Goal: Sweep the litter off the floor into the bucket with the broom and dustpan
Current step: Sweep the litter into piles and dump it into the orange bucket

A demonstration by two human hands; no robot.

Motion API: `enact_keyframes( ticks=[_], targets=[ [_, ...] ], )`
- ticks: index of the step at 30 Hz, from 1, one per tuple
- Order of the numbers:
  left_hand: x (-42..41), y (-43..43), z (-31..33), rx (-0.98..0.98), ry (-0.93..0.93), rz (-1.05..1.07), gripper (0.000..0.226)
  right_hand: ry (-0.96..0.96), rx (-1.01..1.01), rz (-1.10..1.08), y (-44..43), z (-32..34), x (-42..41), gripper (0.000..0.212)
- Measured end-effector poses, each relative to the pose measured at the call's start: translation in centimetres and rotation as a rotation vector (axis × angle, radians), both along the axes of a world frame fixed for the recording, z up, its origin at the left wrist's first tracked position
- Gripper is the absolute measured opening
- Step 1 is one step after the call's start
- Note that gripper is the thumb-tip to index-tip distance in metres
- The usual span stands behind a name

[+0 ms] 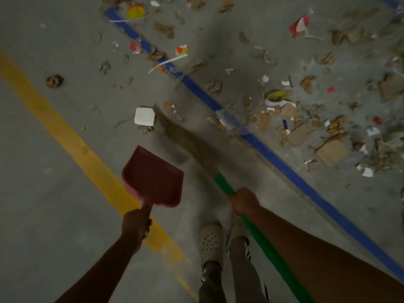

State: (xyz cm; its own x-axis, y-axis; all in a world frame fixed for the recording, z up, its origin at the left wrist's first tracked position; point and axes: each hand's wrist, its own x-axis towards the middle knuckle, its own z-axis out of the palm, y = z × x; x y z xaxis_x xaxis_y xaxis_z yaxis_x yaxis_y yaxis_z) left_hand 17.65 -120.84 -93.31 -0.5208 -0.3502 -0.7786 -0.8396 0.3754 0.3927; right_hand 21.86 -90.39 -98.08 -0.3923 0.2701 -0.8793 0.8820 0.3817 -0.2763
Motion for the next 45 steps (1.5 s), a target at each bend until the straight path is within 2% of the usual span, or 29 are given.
enact_keyframes(
  ticks=[3,8,11,14,21,27,34,36,38,45],
  targets=[
    [-0.6,1.5,-1.1,0.005,-0.014,0.005,0.059,-0.045,0.105,-0.154,4.0,-1.7,0.6,0.037],
    [-2.6,6.6,-1.8,0.059,-0.01,-0.016,0.054,0.046,0.275,-0.479,9.9,-1.2,0.8,0.038],
    [-4.0,10.0,-1.5,0.087,-0.019,-0.052,0.056,0.136,0.278,-0.64,12.0,1.1,0.3,0.03],
    [-5.3,12.7,-0.9,0.1,-0.023,-0.084,0.059,0.22,0.259,-0.71,13.2,3.1,-0.2,0.025],
    [-7.9,14.3,-1.6,0.14,-0.017,-0.08,0.058,0.305,0.166,-0.533,12.9,4.6,-2.2,0.032],
    [-8.1,10.2,-3.8,0.13,-0.078,-0.04,0.06,0.303,0.128,-0.295,8.0,3.9,-3.8,0.036],
    [-8.1,0.3,-4.8,0.145,-0.083,0.033,0.054,0.301,0.033,-0.139,-2.9,4.6,-7.5,0.036],
    [-8.7,-3.6,-4.9,0.13,-0.077,0.04,0.059,0.296,0.008,-0.091,-7.2,4.3,-9.0,0.034],
    [-9.3,-7.7,-4.9,0.11,-0.074,0.039,0.065,0.285,-0.026,-0.057,-11.7,3.4,-10.5,0.034],
    [-12.1,-20.2,-5.8,0.042,-0.023,0.129,0.059,0.136,-0.082,0.145,-24.2,-1.3,-15.8,0.035]
  ],
)
